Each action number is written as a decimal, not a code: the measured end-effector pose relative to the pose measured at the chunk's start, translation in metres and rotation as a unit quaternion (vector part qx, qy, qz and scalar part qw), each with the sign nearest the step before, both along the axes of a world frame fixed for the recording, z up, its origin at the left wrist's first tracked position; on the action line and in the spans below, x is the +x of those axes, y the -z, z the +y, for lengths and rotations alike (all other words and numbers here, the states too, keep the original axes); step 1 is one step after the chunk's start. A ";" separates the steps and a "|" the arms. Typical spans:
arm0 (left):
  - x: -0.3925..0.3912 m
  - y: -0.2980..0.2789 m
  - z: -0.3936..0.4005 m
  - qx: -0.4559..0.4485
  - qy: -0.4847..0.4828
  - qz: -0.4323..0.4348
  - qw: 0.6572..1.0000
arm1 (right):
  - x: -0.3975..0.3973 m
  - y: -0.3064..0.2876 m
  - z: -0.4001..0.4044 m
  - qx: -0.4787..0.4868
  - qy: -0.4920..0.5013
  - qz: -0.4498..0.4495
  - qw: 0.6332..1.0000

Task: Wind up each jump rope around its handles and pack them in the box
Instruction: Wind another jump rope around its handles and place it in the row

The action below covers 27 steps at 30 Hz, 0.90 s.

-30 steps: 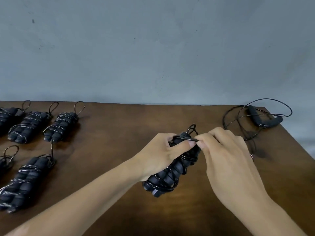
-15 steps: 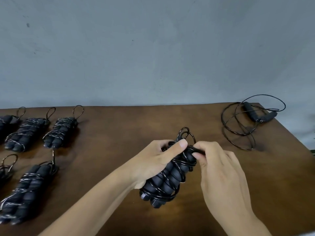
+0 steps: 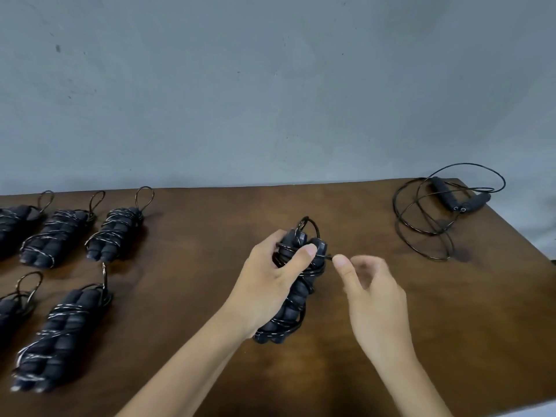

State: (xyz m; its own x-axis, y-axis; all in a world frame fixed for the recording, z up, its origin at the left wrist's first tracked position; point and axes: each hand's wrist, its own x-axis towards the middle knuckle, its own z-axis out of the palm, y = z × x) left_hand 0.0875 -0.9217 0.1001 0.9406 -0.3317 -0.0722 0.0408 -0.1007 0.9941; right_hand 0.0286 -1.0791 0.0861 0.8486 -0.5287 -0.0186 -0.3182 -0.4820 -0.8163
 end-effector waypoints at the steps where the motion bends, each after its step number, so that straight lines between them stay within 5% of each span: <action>1: -0.002 0.001 0.000 0.012 -0.004 -0.019 1.000 | 0.001 0.002 -0.002 0.040 -0.003 0.011 0.999; 11: -0.009 0.011 0.006 0.137 -0.017 -0.170 0.976 | 0.002 0.010 -0.024 0.325 -0.069 0.071 0.940; 16: -0.012 0.009 0.008 0.090 -0.041 -0.116 0.988 | -0.003 0.011 -0.029 0.432 -0.021 0.021 0.901; 23: -0.007 0.007 0.006 0.073 -0.084 -0.094 0.989 | -0.017 0.010 -0.024 0.264 0.031 -0.014 0.964; 27: -0.004 0.005 -0.001 0.064 -0.065 -0.090 0.992 | -0.017 0.008 -0.031 0.321 -0.037 0.039 0.946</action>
